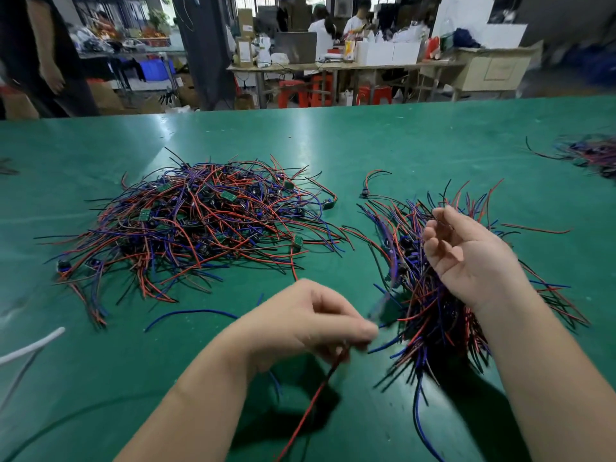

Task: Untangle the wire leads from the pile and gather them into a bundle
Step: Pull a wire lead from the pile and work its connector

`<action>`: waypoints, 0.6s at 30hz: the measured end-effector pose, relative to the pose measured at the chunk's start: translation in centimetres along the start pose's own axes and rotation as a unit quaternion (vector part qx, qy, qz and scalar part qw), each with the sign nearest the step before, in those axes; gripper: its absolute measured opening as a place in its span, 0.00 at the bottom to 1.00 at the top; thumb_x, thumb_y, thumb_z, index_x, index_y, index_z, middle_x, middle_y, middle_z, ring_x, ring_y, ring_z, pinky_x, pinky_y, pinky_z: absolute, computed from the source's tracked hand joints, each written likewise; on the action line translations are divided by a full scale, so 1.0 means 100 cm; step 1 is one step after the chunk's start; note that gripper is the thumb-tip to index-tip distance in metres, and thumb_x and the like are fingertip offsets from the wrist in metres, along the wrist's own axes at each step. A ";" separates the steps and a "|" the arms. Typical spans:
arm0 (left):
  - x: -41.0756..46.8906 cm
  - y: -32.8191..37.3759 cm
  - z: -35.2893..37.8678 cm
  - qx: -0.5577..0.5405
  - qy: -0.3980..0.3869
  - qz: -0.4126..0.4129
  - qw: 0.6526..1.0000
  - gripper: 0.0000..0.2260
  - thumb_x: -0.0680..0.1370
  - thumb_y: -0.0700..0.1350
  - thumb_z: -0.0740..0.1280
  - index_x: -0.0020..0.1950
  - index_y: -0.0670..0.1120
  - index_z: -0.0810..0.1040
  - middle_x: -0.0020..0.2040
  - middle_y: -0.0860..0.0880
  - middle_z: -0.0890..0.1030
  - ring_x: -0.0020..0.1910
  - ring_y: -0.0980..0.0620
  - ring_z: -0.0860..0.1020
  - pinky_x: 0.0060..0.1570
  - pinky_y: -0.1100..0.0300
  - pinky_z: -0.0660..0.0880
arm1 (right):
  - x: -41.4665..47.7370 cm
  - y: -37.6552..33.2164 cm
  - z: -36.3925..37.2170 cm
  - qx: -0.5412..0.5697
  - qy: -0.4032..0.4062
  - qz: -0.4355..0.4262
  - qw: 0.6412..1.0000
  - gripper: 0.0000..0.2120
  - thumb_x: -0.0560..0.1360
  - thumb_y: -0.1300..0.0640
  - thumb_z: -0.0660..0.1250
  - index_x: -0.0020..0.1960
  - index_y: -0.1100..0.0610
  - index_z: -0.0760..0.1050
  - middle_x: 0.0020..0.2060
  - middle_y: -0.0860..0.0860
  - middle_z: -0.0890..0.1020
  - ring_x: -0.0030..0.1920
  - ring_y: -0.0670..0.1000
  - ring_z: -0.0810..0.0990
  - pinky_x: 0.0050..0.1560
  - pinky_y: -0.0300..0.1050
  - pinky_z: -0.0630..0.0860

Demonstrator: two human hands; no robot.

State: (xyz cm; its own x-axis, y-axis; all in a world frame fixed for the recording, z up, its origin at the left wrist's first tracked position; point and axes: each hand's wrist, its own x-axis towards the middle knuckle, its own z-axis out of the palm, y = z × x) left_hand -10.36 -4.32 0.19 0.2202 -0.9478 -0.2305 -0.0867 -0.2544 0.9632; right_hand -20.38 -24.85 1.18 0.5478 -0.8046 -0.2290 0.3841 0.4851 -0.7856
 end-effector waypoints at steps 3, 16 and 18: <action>0.002 0.002 -0.013 -0.159 0.112 0.046 0.980 0.12 0.59 0.51 0.80 0.39 0.50 0.86 0.32 0.55 0.80 0.27 0.61 0.73 0.28 0.68 0.71 | -0.006 0.008 0.004 -0.075 -0.033 0.026 0.996 0.03 0.76 0.64 0.66 0.43 0.61 0.76 0.30 0.52 0.79 0.26 0.46 0.78 0.27 0.34 0.74; 0.016 0.004 0.006 -0.400 0.253 0.044 0.880 0.14 0.56 0.53 0.74 0.38 0.49 0.81 0.34 0.54 0.83 0.24 0.61 0.75 0.23 0.69 0.71 | -0.044 0.061 0.030 -0.231 -0.265 -0.107 0.930 0.11 0.59 0.57 0.74 0.39 0.57 0.78 0.30 0.49 0.81 0.30 0.45 0.77 0.32 0.35 0.73; 0.017 0.001 0.010 -0.355 0.273 0.058 0.892 0.16 0.55 0.54 0.76 0.38 0.49 0.80 0.36 0.54 0.83 0.25 0.60 0.74 0.23 0.69 0.69 | -0.040 0.059 0.031 -0.184 -0.230 -0.070 0.953 0.05 0.59 0.57 0.73 0.34 0.57 0.80 0.28 0.50 0.81 0.27 0.46 0.77 0.29 0.35 0.72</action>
State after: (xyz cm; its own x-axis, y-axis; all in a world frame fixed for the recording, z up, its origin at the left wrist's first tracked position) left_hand -10.95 -6.17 -0.23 0.7074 -0.6753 -0.2088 0.4547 0.2085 0.8659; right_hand -18.04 -17.69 -0.75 0.8103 -0.5770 0.1021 0.2364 0.1624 -0.9580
